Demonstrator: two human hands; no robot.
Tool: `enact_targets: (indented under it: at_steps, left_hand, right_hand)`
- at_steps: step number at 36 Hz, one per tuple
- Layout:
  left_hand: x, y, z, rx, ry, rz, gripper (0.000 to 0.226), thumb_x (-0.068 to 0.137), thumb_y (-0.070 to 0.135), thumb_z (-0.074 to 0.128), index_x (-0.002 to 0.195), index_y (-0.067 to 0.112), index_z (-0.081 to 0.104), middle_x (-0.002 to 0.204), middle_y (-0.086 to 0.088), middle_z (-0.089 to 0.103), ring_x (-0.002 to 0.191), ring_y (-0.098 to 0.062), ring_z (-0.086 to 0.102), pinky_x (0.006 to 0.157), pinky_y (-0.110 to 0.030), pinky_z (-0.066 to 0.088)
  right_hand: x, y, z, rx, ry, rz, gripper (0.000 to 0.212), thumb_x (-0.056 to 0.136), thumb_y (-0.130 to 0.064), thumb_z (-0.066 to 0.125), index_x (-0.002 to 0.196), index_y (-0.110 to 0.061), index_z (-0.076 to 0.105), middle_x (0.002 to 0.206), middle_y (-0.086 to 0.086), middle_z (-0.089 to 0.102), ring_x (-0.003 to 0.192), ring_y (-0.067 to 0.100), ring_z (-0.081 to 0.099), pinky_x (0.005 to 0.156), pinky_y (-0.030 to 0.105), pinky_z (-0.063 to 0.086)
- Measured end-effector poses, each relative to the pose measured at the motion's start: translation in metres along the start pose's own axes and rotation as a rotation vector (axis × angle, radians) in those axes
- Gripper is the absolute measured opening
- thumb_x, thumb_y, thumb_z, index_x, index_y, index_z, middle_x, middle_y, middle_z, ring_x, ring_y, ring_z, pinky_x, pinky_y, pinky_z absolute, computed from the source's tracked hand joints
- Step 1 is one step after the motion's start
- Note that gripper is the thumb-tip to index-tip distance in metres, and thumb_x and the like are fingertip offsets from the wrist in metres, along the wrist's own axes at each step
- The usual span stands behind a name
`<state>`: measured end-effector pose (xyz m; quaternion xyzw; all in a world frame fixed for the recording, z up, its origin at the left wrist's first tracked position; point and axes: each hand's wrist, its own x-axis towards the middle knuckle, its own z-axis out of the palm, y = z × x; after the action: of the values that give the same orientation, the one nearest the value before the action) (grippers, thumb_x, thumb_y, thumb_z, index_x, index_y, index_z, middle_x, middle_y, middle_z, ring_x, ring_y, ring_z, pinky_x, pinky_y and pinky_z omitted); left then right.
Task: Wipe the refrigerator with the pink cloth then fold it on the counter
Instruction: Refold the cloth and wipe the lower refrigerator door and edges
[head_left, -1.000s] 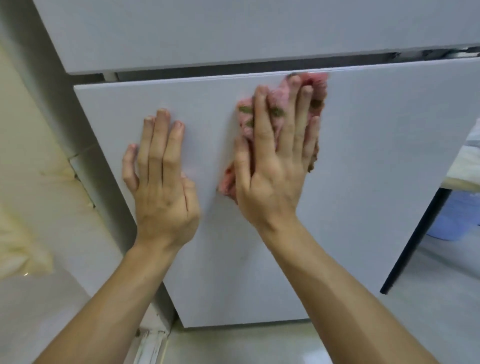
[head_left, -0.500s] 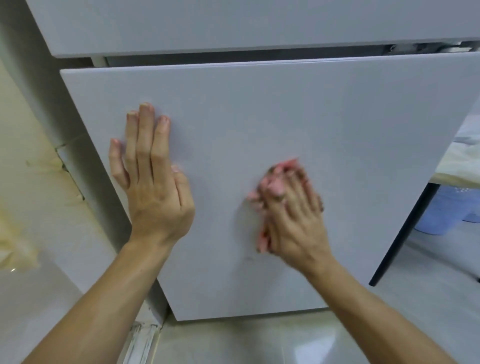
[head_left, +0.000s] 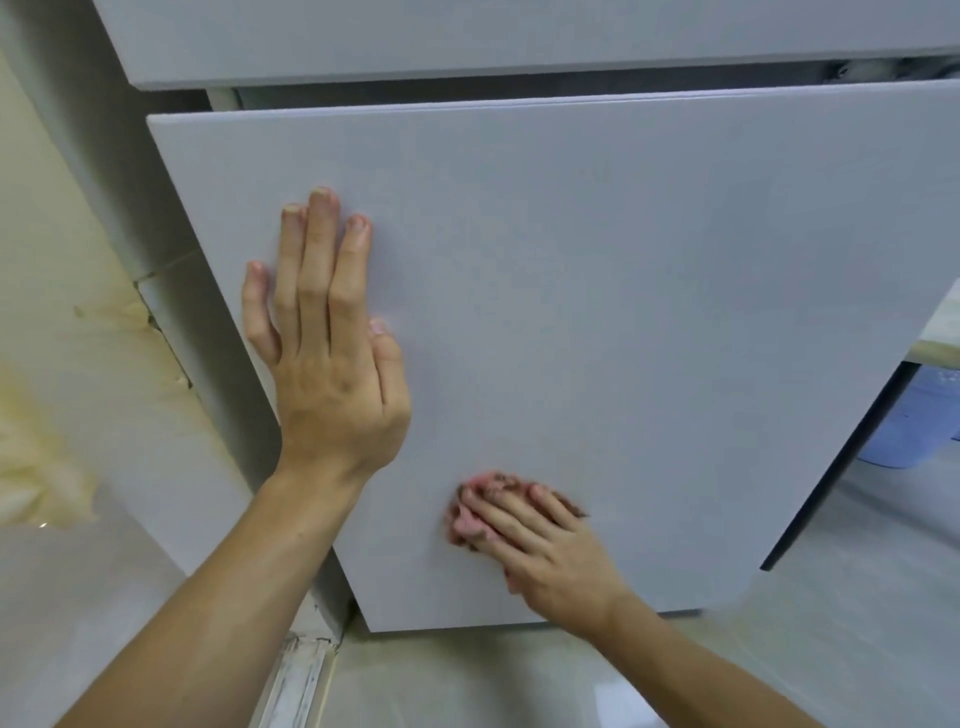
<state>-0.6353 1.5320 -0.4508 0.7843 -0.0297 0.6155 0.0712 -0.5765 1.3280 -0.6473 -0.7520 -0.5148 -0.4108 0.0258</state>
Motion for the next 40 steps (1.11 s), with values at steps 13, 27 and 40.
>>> enact_targets:
  at_steps: [13, 27, 40]
  left_hand:
    - [-0.004, -0.019, -0.009, 0.055, -0.002, -0.015, 0.065, 0.097, 0.009, 0.049, 0.160, 0.001, 0.033, 0.169, -0.022, 0.027, 0.160, -0.035, 0.020, 0.130, -0.055, 0.010]
    - [-0.007, -0.045, -0.021, 0.036, -0.026, -0.058, 0.068, 0.098, 0.005, 0.045, 0.161, -0.006, 0.022, 0.169, -0.027, 0.022, 0.161, -0.028, 0.010, 0.132, -0.045, 0.004]
    - [-0.008, -0.055, -0.026, 0.026, -0.042, -0.069, 0.067, 0.101, 0.012, 0.044, 0.161, -0.007, 0.020, 0.170, -0.027, 0.019, 0.160, -0.038, 0.015, 0.132, -0.051, 0.007]
  right_hand:
    - [0.173, 0.058, -0.126, 0.103, 0.614, 0.614, 0.053, 0.107, -0.011, 0.045, 0.158, 0.000, 0.035, 0.165, 0.034, 0.026, 0.157, 0.046, 0.019, 0.131, 0.055, 0.010]
    - [0.139, -0.011, -0.049, 0.050, 0.291, 0.182, 0.057, 0.101, -0.011, 0.044, 0.158, -0.014, 0.039, 0.171, 0.009, 0.018, 0.162, 0.025, 0.014, 0.132, 0.046, 0.009]
    - [0.245, 0.009, -0.113, 0.125, 0.662, 0.637, 0.050, 0.107, -0.011, 0.046, 0.157, -0.007, 0.043, 0.165, 0.028, 0.031, 0.157, 0.042, 0.026, 0.130, 0.056, 0.014]
